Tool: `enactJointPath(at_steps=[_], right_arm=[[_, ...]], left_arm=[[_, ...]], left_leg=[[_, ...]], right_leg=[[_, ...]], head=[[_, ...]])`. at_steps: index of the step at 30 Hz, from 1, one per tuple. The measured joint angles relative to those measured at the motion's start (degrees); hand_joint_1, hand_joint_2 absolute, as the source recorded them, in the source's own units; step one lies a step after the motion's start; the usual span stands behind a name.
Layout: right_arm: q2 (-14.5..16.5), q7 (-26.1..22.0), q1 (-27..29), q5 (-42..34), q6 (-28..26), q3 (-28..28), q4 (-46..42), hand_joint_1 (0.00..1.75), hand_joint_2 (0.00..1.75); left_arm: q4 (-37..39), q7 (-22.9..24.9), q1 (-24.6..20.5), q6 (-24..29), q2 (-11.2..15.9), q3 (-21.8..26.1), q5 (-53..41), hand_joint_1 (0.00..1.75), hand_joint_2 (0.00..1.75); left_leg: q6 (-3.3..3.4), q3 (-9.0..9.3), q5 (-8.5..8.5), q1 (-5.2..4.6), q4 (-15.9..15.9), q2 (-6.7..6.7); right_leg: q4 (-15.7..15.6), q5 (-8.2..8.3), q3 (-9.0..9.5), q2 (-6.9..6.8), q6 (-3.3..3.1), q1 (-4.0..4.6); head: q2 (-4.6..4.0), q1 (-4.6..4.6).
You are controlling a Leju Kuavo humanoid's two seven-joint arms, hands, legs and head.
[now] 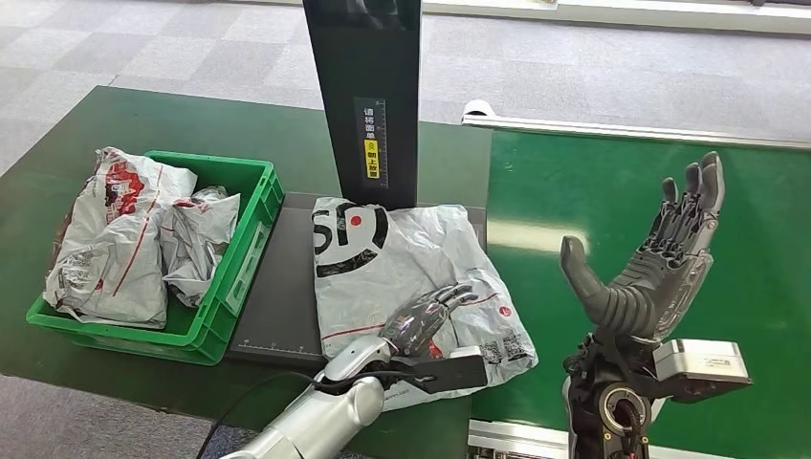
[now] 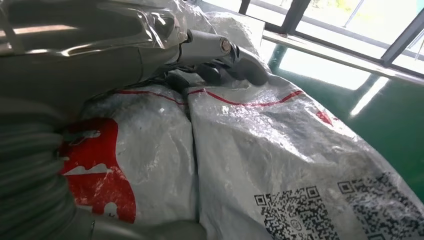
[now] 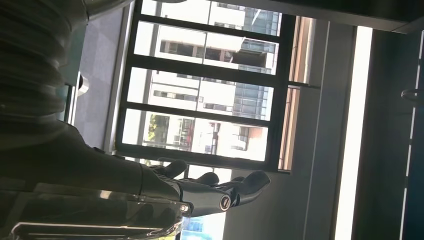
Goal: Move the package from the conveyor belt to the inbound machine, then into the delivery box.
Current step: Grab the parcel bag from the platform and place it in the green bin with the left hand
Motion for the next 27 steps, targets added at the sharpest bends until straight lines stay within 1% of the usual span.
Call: enactJointPath(at_steps=[1, 3, 4, 5, 6, 11, 24, 27], right_arm=[[0.0, 0.0, -0.1, 0.0, 0.0, 0.0, 0.2, 0.0, 1.75], [0.0, 0.1, -0.3, -0.2, 0.0, -0.1, 0.5, 0.0, 1.75], [0.0, 0.1, -0.4, -0.3, 0.0, -0.1, 0.7, 0.0, 1.75], [0.0, 0.1, -0.4, -0.4, 0.0, -0.2, 0.8, 0.0, 1.75], [0.0, 0.1, -0.5, -0.5, 0.0, -0.2, 1.0, 0.0, 1.75], [0.0, 0.1, -0.5, -0.9, 0.2, -0.3, 1.5, 0.0, 1.75], [0.0, 0.3, -0.7, -1.2, 0.3, -0.5, 1.9, 0.0, 1.75], [0.0, 0.5, -0.7, -1.3, 0.3, -0.6, 1.9, 0.0, 1.75]], left_arm=[[-0.3, -1.1, 0.1, -0.3, 0.0, 0.4, 0.9, 0.71, 1.75], [-1.1, -3.1, 0.3, -1.0, 0.1, 1.1, 2.8, 1.38, 1.75], [-1.5, -3.8, 0.4, -1.4, 0.1, 1.4, 3.7, 1.6, 1.75], [-1.9, -4.4, 0.5, -1.7, 0.2, 1.7, 4.4, 1.71, 1.75], [-2.3, -4.8, 0.6, -1.9, 0.2, 1.9, 5.0, 1.74, 1.75], [-3.5, -6.2, 1.1, -2.1, 0.5, 2.6, 7.3, 1.75, 1.75], [-4.7, -6.7, 1.7, -2.3, 0.8, 3.1, 9.2, 1.75, 1.75], [-5.2, -7.5, 1.9, -1.8, 0.8, 3.5, 10.7, 1.75, 1.75]], left_leg=[[0.0, 0.0, 0.0, 0.0, 0.0, 0.0], [0.0, 0.0, 0.0, 0.0, 0.0, 0.0], [0.0, -0.01, 0.0, 0.0, 0.0, 0.0], [0.0, -0.01, 0.0, 0.0, 0.0, 0.0], [0.0, -0.01, 0.0, 0.0, 0.0, 0.0], [0.0, -0.01, 0.0, 0.0, 0.0, 0.0], [0.0, -0.01, 0.0, 0.0, 0.0, 0.0], [0.0, -0.01, 0.0, 0.0, 0.0, 0.0]], right_leg=[[0.0, 0.0, 0.0, 0.0, 0.0, 0.0], [0.0, 0.0, 0.0, 0.0, 0.0, 0.0], [0.0, 0.0, 0.0, 0.0, 0.0, 0.0], [0.0, 0.0, -0.01, 0.0, 0.0, 0.0], [0.0, 0.0, -0.01, 0.0, 0.0, 0.0], [0.0, 0.0, -0.01, 0.0, 0.0, 0.0], [0.0, 0.0, -0.01, 0.0, 0.0, 0.0], [0.0, 0.0, -0.01, 0.0, 0.0, 0.0]], head=[[0.0, -0.01], [0.0, 0.0], [0.0, -0.01], [0.0, 0.0], [0.0, 0.0], [0.0, -0.01], [0.0, -0.01], [0.0, -0.01]])
